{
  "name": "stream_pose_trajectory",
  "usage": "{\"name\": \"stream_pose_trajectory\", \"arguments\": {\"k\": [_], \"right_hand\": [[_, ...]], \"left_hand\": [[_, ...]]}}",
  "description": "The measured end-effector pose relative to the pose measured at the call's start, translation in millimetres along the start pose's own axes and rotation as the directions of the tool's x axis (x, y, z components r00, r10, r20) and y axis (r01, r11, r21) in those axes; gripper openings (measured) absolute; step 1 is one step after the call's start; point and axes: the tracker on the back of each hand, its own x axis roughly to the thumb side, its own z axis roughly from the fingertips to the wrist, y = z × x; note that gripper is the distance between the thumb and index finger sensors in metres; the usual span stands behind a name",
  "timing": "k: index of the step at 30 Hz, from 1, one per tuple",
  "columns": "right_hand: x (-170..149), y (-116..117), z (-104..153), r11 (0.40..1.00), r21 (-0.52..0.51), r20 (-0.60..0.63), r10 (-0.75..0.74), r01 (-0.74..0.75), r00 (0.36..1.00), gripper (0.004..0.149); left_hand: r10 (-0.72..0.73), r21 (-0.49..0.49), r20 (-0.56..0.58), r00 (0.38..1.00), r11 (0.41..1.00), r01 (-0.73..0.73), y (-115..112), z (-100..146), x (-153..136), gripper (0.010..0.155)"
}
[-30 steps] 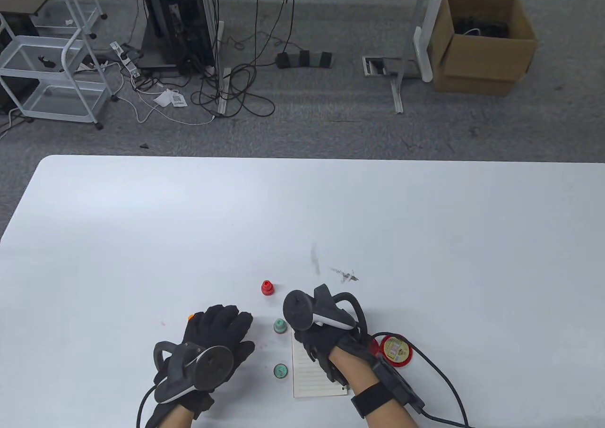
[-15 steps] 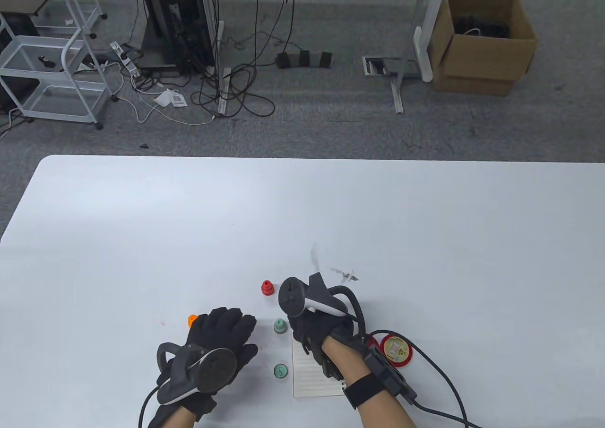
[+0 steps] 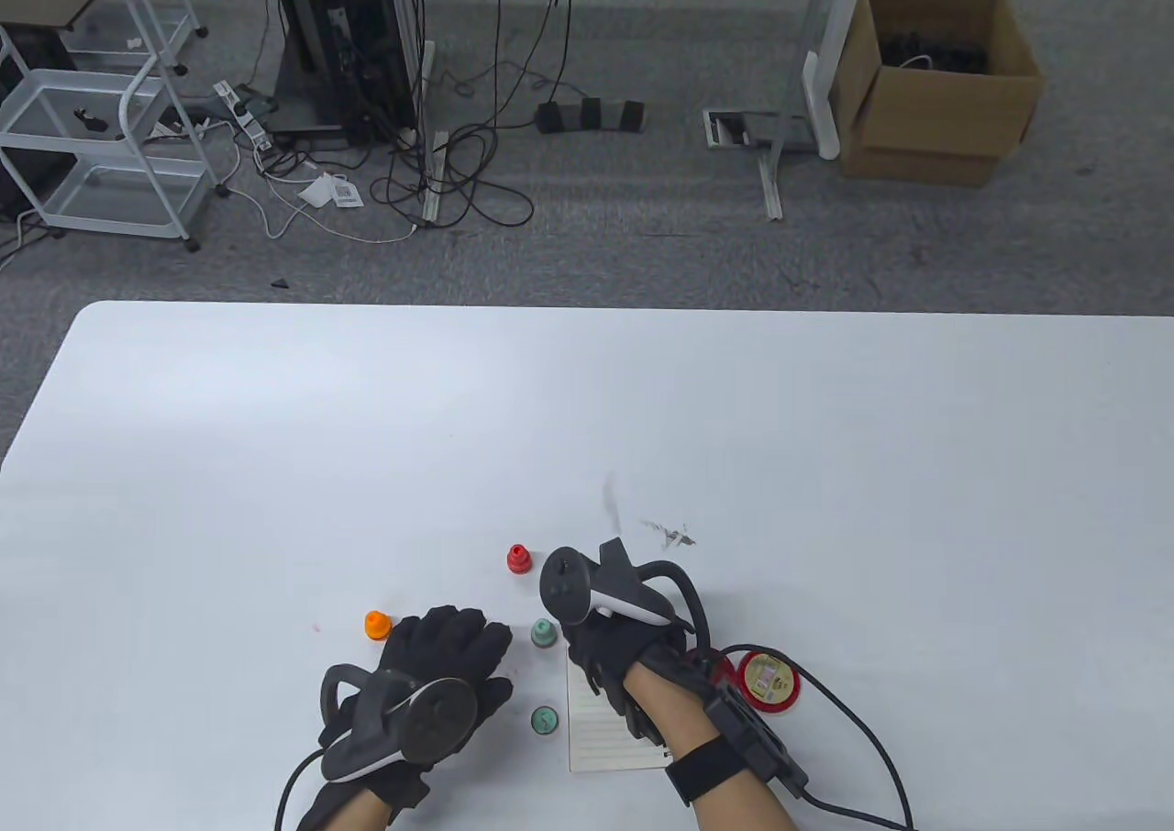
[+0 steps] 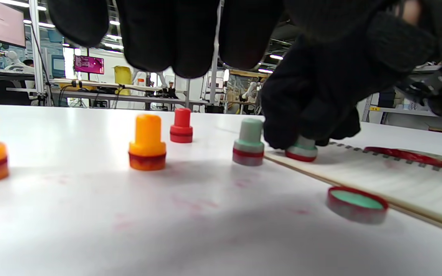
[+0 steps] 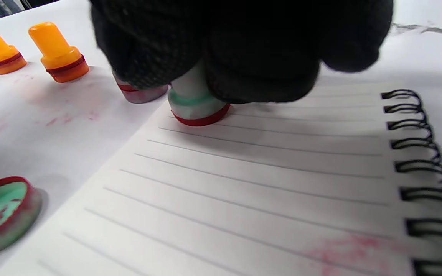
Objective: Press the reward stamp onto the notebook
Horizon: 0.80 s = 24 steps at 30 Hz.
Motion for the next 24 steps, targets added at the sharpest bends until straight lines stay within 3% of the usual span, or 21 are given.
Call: {"name": "stream_pose_trajectory", "arguments": {"k": [4,7,9,10,12,18,20,24], "right_hand": [[1,2,4,1.0,-0.009,0.003,0.011,-0.011,1.0,0.047],[2,2,13,0.989,-0.097,0.057,0.114,-0.109,0.992,0.047],[-6,1,21,0.984,-0.177,0.11,0.01,0.01,0.994,0.047],[-13,0,27,0.969,-0.201,0.128,-0.12,0.144,0.984,0.047],[-21,-3,35,0.944,-0.232,0.145,-0.203,0.233,0.968,0.047],[-51,-12,70,0.89,-0.34,0.2,-0.248,0.304,0.948,0.047],[-63,-9,83,0.835,-0.397,0.237,-0.308,0.381,0.922,0.047],[-91,11,103,0.646,-0.501,0.33,-0.473,0.576,0.817,0.047]], "left_hand": [[0.002,-0.03,0.03,1.0,1.0,-0.001,-5,-2,6,0.062],[-0.004,-0.04,0.046,0.999,0.999,0.005,-6,-3,10,0.062],[-0.002,-0.041,0.051,0.999,0.999,0.005,-6,-2,12,0.062],[-0.002,-0.042,0.051,0.999,0.999,0.004,-6,-2,12,0.062],[-0.004,-0.044,0.052,0.999,0.999,0.006,-7,-3,12,0.062],[-0.005,-0.097,0.067,0.998,0.995,0.012,-13,-6,16,0.064],[-0.009,-0.136,0.081,0.997,0.991,0.02,-17,-8,19,0.066],[-0.015,-0.218,0.117,0.993,0.975,0.041,-29,-12,29,0.07]]}}
